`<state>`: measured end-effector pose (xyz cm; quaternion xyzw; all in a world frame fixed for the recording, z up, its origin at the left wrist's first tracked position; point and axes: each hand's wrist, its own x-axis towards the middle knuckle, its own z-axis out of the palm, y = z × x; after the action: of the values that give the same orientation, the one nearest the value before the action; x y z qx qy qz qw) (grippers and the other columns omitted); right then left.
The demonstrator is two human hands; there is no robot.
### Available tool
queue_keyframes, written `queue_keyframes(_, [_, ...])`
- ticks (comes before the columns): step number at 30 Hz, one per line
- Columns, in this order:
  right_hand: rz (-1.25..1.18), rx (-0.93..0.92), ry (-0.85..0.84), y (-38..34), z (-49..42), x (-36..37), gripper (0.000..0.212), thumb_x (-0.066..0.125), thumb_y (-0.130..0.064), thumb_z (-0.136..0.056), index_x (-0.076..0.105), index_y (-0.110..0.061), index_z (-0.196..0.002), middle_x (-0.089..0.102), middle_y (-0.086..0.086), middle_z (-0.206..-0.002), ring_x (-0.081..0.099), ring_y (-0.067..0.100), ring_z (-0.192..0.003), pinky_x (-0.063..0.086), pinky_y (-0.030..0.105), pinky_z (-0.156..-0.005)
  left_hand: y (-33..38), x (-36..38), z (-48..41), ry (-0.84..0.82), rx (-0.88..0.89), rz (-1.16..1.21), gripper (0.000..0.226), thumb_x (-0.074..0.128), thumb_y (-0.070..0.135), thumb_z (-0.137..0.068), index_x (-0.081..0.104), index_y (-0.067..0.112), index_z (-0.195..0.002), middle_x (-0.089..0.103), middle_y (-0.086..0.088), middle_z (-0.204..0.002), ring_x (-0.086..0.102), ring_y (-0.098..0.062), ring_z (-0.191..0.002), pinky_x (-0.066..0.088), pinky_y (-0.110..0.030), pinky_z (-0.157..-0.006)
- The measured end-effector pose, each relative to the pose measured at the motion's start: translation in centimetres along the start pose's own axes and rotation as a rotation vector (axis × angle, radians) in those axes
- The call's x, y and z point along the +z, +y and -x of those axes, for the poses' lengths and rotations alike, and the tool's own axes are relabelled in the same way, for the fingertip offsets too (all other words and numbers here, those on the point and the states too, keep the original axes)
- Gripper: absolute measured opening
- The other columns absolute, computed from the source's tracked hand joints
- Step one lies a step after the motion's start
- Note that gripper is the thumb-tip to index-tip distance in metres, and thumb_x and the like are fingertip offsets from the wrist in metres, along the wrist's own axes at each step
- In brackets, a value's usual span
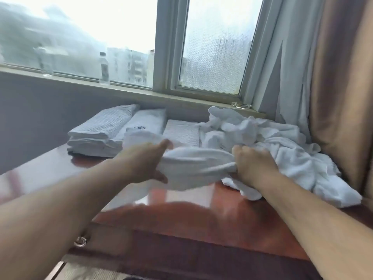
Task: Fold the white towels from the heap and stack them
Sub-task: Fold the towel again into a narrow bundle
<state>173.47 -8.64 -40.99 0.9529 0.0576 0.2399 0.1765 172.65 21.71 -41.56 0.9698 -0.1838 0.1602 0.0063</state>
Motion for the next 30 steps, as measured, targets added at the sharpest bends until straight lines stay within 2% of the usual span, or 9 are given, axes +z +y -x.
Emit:
queue_keyframes(4, [-0.238,-0.204,-0.542,-1.4,4.2,2.4,0.047,0.067,-0.065,-0.067,0.046,-0.034,-0.095,0.055,-0.012,-0.088,0.055,0.015,-0.082,0.043,0.032,-0.069,0.2,3.5,2.9,-0.51,0.025,0.082,0.058,0.057,0.085,-0.069,0.058,0.034,-0.098,0.061,0.017,-0.088,0.061,-0.011,-0.088,0.04,-0.031,-0.067])
queue_keyframes(7, [-0.26,-0.346,-0.508,-2.3,5.7,3.6,0.047,0.066,-0.07,-0.066,0.05,-0.032,-0.088,0.051,-0.014,-0.091,0.051,0.011,-0.083,0.046,0.032,-0.074,0.6,4.7,3.7,-0.689,-0.16,0.507,0.077,0.019,0.088,-0.084,0.074,0.034,-0.088,0.066,0.017,-0.086,0.061,-0.004,-0.079,0.047,-0.033,-0.08])
queue_keyframes(9, [-0.362,-0.333,-0.477,-2.7,6.1,3.9,0.045,0.065,-0.07,-0.069,0.048,-0.032,-0.085,0.052,-0.016,-0.087,0.049,0.005,-0.077,0.046,0.031,-0.073,0.7,5.3,3.9,-0.577,-0.174,0.568,0.058,0.033,0.067,-0.098,0.077,0.03,-0.094,0.072,0.011,-0.093,0.065,-0.012,-0.082,0.053,-0.032,-0.08])
queue_keyframes(11, [-0.378,-0.25,-0.425,-3.1,6.2,4.1,0.034,0.063,-0.058,-0.08,0.042,-0.033,-0.086,0.054,-0.016,-0.087,0.052,0.006,-0.077,0.046,0.032,-0.071,0.4,6.3,4.0,-0.456,-0.101,0.368,0.03,0.061,0.054,-0.09,0.071,0.032,-0.108,0.066,0.012,-0.112,0.061,-0.012,-0.099,0.051,-0.032,-0.091])
queue_keyframes(15, [-0.221,-0.082,-0.089,-4.3,5.7,4.8,0.013,0.055,-0.026,-0.093,0.047,-0.026,-0.104,0.063,-0.003,-0.096,0.06,0.022,-0.082,0.053,0.038,-0.067,0.2,7.9,4.3,-0.547,-0.023,0.26,0.099,0.068,0.075,-0.069,0.034,0.034,-0.152,0.03,0.007,-0.159,0.028,-0.016,-0.147,0.027,-0.038,-0.12])
queue_keyframes(17, [-0.228,-0.097,-0.007,-4.9,5.8,5.4,0.015,0.053,-0.022,-0.093,0.051,-0.025,-0.107,0.061,-0.002,-0.097,0.061,0.022,-0.085,0.045,0.033,-0.059,0.1,9.0,3.9,-0.477,-0.004,0.222,0.099,0.053,0.082,-0.076,0.026,0.03,-0.156,0.019,0.007,-0.166,0.014,-0.014,-0.153,0.017,-0.039,-0.124])
queue_keyframes(20, [-0.392,-0.262,0.143,-5.1,6.3,5.9,0.022,0.062,-0.032,-0.083,0.06,-0.016,-0.097,0.056,0.001,-0.088,0.059,0.023,-0.075,0.036,0.029,-0.051,-0.5,10.5,3.3,-0.35,0.008,0.224,0.07,0.036,0.07,-0.094,0.03,0.033,-0.154,0.021,0.009,-0.165,0.017,-0.012,-0.152,0.015,-0.039,-0.123])
queue_keyframes(24, [-0.422,-0.508,0.105,-4.4,6.8,5.7,0.051,0.061,-0.069,-0.078,0.056,-0.018,-0.087,0.045,-0.01,-0.081,0.05,0.013,-0.066,0.026,0.016,-0.052,-2.2,11.0,2.4,-0.089,0.039,0.203,0.033,0.054,0.04,-0.1,0.061,0.038,-0.132,0.053,0.013,-0.144,0.048,-0.017,-0.132,0.033,-0.031,-0.108])
queue_keyframes(30, [-0.759,-0.316,-0.115,-4.4,4.6,3.4,0.056,0.04,-0.081,-0.082,0.05,-0.025,-0.077,0.05,-0.012,-0.073,0.048,0.008,-0.071,0.036,0.025,-0.063,-1.8,8.6,-0.2,0.46,-0.189,0.206,0.014,0.066,0.034,-0.094,0.075,0.031,-0.103,0.053,-0.005,-0.087,0.063,-0.036,-0.077,0.041,-0.037,-0.063])
